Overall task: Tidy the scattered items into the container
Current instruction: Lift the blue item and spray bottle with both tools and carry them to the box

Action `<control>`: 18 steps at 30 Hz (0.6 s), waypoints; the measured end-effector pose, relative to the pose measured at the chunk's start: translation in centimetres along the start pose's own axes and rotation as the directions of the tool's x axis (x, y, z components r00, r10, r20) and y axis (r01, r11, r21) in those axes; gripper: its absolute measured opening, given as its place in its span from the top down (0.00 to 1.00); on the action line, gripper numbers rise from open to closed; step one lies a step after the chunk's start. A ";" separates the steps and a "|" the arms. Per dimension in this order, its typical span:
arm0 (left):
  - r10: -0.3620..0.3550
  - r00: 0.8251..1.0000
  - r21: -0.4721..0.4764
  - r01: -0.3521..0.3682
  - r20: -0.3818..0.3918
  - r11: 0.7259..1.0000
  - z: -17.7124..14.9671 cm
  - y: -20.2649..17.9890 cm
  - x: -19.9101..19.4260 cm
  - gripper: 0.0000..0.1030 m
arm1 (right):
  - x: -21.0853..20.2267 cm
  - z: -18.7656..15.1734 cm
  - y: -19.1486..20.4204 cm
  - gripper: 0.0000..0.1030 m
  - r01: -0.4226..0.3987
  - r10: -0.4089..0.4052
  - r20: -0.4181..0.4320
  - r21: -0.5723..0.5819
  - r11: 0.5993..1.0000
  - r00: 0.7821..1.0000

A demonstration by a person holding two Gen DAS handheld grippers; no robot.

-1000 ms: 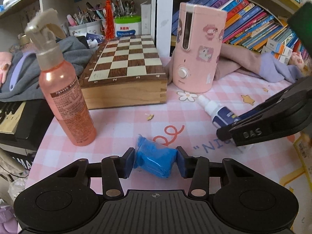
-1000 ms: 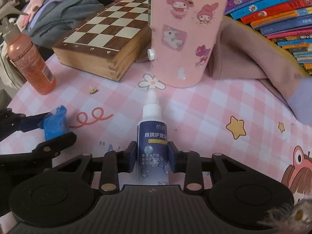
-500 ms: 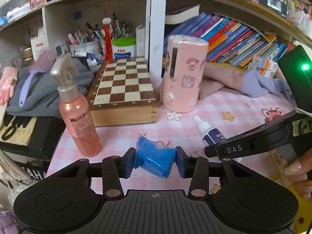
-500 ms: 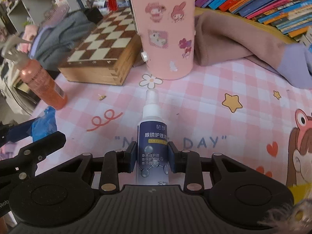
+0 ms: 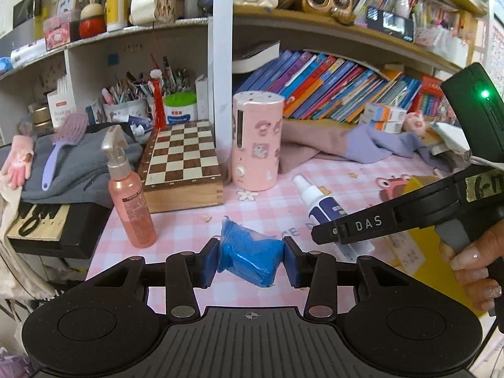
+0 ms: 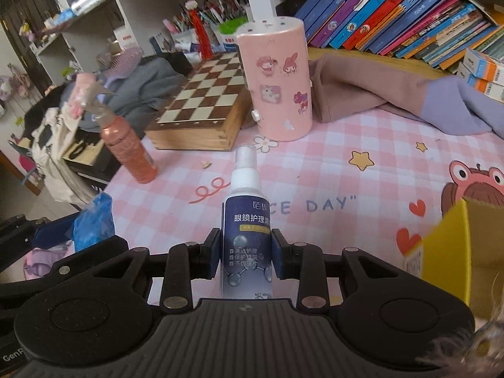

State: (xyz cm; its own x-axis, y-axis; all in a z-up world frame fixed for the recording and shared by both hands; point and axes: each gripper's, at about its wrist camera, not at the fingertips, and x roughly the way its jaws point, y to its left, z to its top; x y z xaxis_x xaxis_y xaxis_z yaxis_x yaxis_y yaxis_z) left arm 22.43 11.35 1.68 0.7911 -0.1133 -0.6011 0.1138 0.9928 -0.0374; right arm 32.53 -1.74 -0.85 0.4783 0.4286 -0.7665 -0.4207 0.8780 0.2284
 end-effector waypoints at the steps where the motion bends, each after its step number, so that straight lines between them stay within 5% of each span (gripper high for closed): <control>1: -0.003 1.000 -0.004 0.003 0.005 1.000 -0.1 0.0 -0.6 0.61 | -0.6 -0.3 0.1 0.71 -0.001 0.001 0.005 -0.001 1.000 1.000; 18: -0.090 0.993 -0.040 0.093 0.072 0.995 -2.3 0.0 -8.8 0.61 | -9.4 -6.4 3.4 0.71 -0.044 0.045 0.078 -0.019 0.999 0.996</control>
State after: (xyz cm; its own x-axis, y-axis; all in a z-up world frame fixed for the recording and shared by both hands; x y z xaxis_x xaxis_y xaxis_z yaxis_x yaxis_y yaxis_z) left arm 14.10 12.41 5.15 0.8190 -0.2044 -0.5362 0.1628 0.9788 -0.1245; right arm 21.72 -4.15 3.30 0.5172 0.4830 -0.7065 -0.4561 0.8541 0.2500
